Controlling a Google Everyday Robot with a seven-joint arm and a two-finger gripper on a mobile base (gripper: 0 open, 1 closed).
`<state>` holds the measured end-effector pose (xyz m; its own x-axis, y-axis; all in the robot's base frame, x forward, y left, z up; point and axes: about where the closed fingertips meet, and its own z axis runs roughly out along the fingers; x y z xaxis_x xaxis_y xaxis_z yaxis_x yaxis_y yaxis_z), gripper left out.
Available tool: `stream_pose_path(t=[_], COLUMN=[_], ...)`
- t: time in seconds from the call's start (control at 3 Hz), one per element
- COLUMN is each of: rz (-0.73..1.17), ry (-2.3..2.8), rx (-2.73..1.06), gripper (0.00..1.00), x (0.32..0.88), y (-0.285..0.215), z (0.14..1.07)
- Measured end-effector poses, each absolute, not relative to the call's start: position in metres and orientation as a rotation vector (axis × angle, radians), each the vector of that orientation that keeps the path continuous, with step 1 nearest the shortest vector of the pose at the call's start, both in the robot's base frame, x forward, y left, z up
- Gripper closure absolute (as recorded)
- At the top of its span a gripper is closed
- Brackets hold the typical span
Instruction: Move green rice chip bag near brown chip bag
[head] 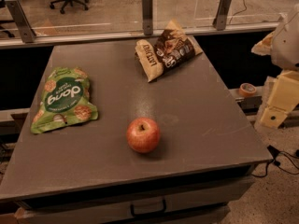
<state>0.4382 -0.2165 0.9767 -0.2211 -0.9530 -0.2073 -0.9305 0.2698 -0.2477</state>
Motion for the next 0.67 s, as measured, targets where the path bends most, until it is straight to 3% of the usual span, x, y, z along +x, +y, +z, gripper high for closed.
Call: stream_pose_path(t=[0.67], rz=[-0.055], ry=[2.136], rx=[-1.761], gripper=[0.00], x=[0.459], y=[-0.187], z=[0.972])
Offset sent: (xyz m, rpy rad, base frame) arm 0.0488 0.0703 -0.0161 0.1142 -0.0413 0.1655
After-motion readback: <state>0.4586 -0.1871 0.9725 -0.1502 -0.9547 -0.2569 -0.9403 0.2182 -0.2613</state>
